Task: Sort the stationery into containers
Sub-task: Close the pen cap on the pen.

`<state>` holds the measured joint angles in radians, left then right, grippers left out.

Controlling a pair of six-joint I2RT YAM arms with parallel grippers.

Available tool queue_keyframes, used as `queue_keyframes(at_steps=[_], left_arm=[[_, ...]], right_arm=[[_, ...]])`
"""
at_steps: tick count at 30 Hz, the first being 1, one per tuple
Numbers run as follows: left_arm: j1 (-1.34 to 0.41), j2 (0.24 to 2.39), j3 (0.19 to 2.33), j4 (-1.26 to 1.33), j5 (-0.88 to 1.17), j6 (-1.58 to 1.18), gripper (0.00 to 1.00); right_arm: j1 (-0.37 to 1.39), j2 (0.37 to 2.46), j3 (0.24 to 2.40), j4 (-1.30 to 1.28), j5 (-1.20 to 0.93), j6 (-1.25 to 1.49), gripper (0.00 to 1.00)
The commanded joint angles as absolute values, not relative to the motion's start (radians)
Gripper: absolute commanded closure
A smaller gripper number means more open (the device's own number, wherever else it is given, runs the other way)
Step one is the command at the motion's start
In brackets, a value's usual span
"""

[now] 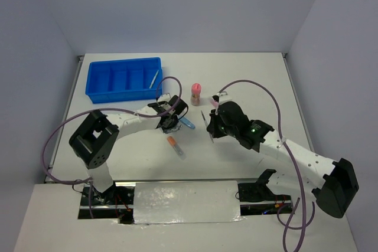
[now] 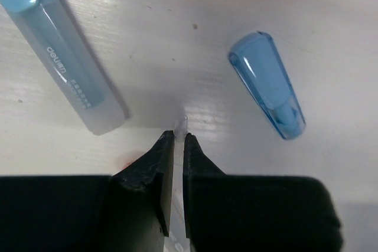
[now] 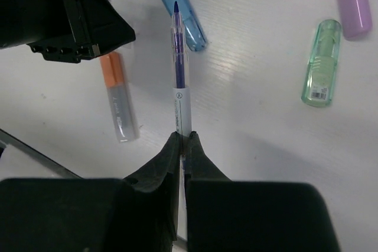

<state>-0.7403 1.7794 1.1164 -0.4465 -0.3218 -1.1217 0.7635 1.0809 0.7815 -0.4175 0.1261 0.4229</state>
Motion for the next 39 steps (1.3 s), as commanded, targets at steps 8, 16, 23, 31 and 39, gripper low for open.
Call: queue_keyframes(at_steps=[8, 16, 23, 31, 39], left_arm=[[-0.747, 1.502, 1.016, -0.198, -0.192, -1.034, 1.0], [-0.746, 1.272, 0.867, 0.148, -0.181, -0.93, 1.0], [-0.738, 1.105, 0.784, 0.385, -0.14, -0.847, 1.0], [-0.736, 0.937, 0.658, 0.607, -0.097, -0.874, 1.0], [-0.736, 0.893, 0.621, 0.667, -0.043, -0.853, 1.0]], right_arm=[[0.772, 0.868, 0.687, -0.212, -0.041, 0.382, 1.0], [0.779, 0.709, 0.595, -0.058, -0.14, 0.432, 1.0], [0.821, 0.716, 0.555, 0.07, -0.107, 0.531, 1.0], [0.905, 0.778, 0.577, 0.172, -0.095, 0.551, 1.0], [0.977, 0.827, 0.626, 0.195, -0.051, 0.52, 1.0]])
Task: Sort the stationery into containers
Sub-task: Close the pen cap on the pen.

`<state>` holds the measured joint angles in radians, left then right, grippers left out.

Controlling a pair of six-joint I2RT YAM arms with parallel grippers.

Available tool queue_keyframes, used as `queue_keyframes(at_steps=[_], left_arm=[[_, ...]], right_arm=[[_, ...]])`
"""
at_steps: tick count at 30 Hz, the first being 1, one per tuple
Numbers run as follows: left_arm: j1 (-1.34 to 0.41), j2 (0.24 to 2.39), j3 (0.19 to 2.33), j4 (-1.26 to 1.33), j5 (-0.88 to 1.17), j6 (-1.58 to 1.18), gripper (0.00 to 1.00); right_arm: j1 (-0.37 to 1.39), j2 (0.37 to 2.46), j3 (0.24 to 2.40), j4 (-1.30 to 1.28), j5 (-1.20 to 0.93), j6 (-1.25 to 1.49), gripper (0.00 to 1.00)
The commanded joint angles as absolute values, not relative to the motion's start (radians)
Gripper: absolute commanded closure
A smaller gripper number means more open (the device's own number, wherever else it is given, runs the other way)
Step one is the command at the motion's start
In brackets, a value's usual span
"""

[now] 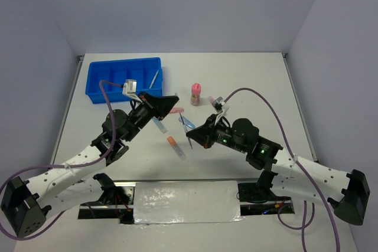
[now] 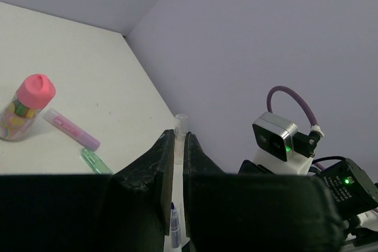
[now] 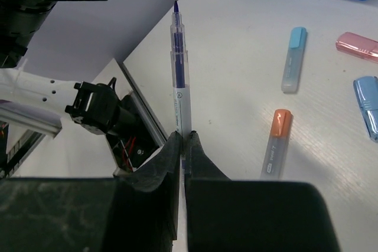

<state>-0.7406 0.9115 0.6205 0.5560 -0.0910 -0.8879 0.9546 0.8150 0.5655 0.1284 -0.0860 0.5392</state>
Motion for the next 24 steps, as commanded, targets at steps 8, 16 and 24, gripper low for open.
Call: queue_keyframes(at_steps=[8, 16, 24], left_arm=[[-0.736, 0.896, 0.617, 0.676, -0.008, -0.844, 1.0], [-0.736, 0.897, 0.611, 0.672, 0.011, -0.838, 1.0], [-0.736, 0.91, 0.611, 0.667, 0.02, -0.838, 1.0]], right_arm=[[1.005, 0.827, 0.644, 0.173, 0.009, 0.509, 1.0], [1.003, 0.808, 0.657, 0.14, 0.055, 0.489, 1.0], [1.005, 0.799, 0.669, 0.126, 0.051, 0.483, 1.0]])
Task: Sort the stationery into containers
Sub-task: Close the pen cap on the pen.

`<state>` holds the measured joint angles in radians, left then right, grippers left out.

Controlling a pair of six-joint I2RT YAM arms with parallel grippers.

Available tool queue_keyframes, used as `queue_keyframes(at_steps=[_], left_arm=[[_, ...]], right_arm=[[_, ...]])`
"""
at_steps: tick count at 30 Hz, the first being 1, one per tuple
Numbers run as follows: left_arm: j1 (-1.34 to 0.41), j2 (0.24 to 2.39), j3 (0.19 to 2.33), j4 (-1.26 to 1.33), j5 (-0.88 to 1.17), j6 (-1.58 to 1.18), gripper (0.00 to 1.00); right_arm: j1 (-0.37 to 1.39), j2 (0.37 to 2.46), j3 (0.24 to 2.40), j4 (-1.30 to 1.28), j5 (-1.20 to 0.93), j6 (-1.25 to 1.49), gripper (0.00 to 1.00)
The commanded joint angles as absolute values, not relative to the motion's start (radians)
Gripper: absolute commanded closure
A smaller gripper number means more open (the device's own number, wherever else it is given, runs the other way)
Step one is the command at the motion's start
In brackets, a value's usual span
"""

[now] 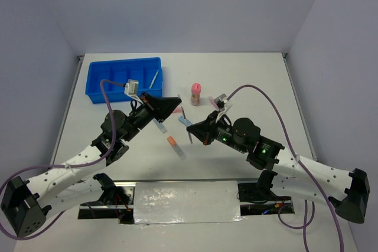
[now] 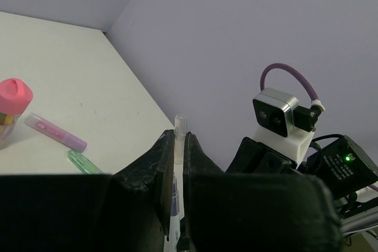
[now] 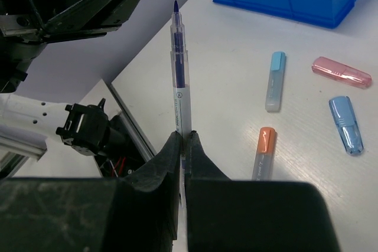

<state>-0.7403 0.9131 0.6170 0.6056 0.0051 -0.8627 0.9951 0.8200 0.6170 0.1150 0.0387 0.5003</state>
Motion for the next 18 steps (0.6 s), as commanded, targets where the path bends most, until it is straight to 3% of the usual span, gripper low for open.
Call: queue_keyframes(at_steps=[1, 18], left_arm=[[-0.736, 0.91, 0.611, 0.666, 0.017, -0.836, 1.0], [-0.736, 0.93, 0.603, 0.666, 0.023, -0.85, 1.0]], right_arm=[[1.003, 0.798, 0.667, 0.127, 0.049, 0.483, 1.0], [1.003, 0.811, 0.689, 0.11, 0.066, 0.485, 1.0]])
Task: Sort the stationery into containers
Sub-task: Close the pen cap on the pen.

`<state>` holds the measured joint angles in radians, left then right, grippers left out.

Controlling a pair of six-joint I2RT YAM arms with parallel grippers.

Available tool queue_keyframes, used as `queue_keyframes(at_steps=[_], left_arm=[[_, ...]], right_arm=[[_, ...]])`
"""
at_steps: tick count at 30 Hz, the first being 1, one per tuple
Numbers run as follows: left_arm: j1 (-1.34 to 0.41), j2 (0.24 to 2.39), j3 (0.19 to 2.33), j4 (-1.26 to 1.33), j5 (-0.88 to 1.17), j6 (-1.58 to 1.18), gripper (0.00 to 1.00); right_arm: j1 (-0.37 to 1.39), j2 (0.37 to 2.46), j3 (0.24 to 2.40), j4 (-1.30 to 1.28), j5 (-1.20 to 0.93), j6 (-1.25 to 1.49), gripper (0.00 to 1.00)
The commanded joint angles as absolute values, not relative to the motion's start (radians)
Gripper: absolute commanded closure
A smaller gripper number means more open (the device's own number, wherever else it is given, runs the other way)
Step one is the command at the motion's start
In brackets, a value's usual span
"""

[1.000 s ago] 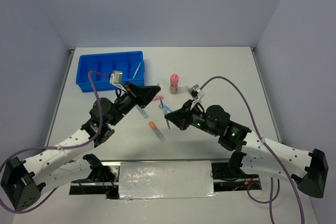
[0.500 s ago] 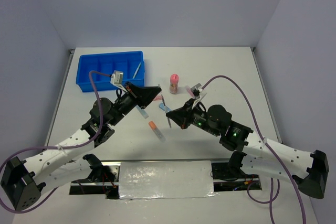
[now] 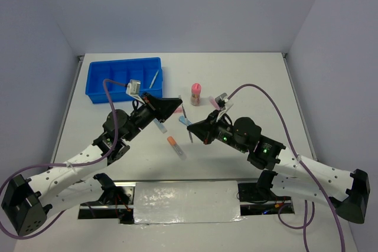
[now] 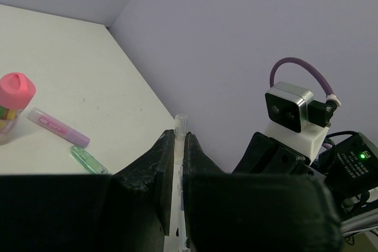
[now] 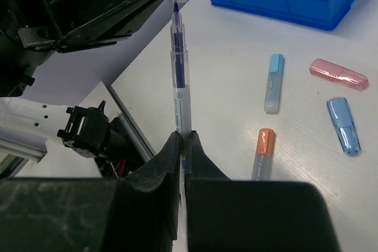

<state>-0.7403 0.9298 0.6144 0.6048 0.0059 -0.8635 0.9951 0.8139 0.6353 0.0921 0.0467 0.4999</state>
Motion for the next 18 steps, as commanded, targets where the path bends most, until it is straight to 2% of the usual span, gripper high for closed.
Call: queue_keyframes(at_steps=[1, 18], left_arm=[[-0.736, 0.93, 0.601, 0.669, 0.023, -0.851, 1.0], [-0.736, 0.934, 0.578, 0.703, 0.064, -0.897, 1.0]], right_arm=[[1.003, 0.813, 0.69, 0.109, 0.069, 0.485, 1.0], [1.003, 0.853, 0.739, 0.109, 0.126, 0.472, 1.0]])
